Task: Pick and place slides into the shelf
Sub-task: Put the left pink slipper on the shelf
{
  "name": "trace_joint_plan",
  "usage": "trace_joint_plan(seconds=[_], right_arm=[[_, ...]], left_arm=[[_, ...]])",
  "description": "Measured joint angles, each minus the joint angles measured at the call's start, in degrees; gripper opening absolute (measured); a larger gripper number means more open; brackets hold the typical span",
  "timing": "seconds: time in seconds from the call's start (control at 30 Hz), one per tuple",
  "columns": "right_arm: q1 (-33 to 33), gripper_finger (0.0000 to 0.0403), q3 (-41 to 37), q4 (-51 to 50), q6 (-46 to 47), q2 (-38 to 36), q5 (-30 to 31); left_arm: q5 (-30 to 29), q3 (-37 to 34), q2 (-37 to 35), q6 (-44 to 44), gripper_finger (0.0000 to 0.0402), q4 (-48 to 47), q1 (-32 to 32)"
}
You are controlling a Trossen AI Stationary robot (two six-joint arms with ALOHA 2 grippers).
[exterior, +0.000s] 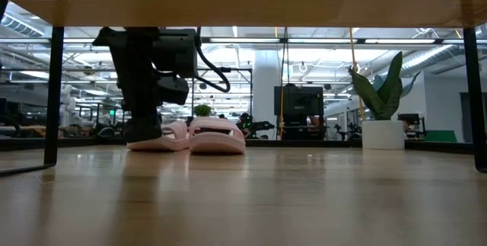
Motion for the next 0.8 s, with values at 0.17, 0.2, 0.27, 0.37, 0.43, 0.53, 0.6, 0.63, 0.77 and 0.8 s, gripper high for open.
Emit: trace_joint_plan(seconds=[0.17, 0.2, 0.27, 0.37, 0.43, 0.53, 0.6, 0.63, 0.77, 0.8], right_arm=[[0.0, 0.0178, 0.0, 0.0, 0.0, 0.0, 0.0], [0.0, 0.0178, 0.0, 0.0, 0.0, 0.0, 0.0], [0.0, 0.0178, 0.0, 0.0, 0.3, 0.0, 0.0], [0.0, 0.0178, 0.0, 0.0, 1.6, 0.0, 0.1], [0.0, 0.0178, 0.0, 0.0, 2.0, 0.0, 0.1], [0.0, 0.0178, 0.0, 0.0, 2.0, 0.0, 0.1], [0.0, 0.0178, 0.0, 0.0, 2.0, 0.0, 0.1], [0.0, 0.0178, 0.0, -0.1, 2.0, 0.0, 0.1], [0.0, 0.0178, 0.0, 0.0, 2.0, 0.0, 0.1], [0.0, 0.0178, 0.0, 0.1, 2.0, 0.0, 0.1]], left_arm=[[0.9, 0.0, 0.0, 1.6, 0.0014, 0.8, 0.7], [1.0, 0.0, 0.0, 1.6, 0.0009, 0.8, 0.9], [1.0, 0.0, 0.0, 1.6, 0.0008, 0.8, 1.1], [1.3, 0.0, -0.1, 1.7, 0.0003, 0.6, 1.2], [1.2, 0.0, -0.8, 1.7, 0.0002, -0.6, 1.1], [-0.6, 0.5, -3.1, 1.0, 0.0001, -4.4, 0.8], [-2.5, 0.6, -5.8, 0.9, 0.0001, -6.4, 0.6], [-3.5, 0.7, -7.3, 1.0, 0.0001, -6.8, 0.6], [-4.1, 0.7, -13.6, 1.1, 0.0, -7.7, 0.7], [-4.5, 0.8, -15.3, 1.0, 0.0, -8.3, 0.7]])
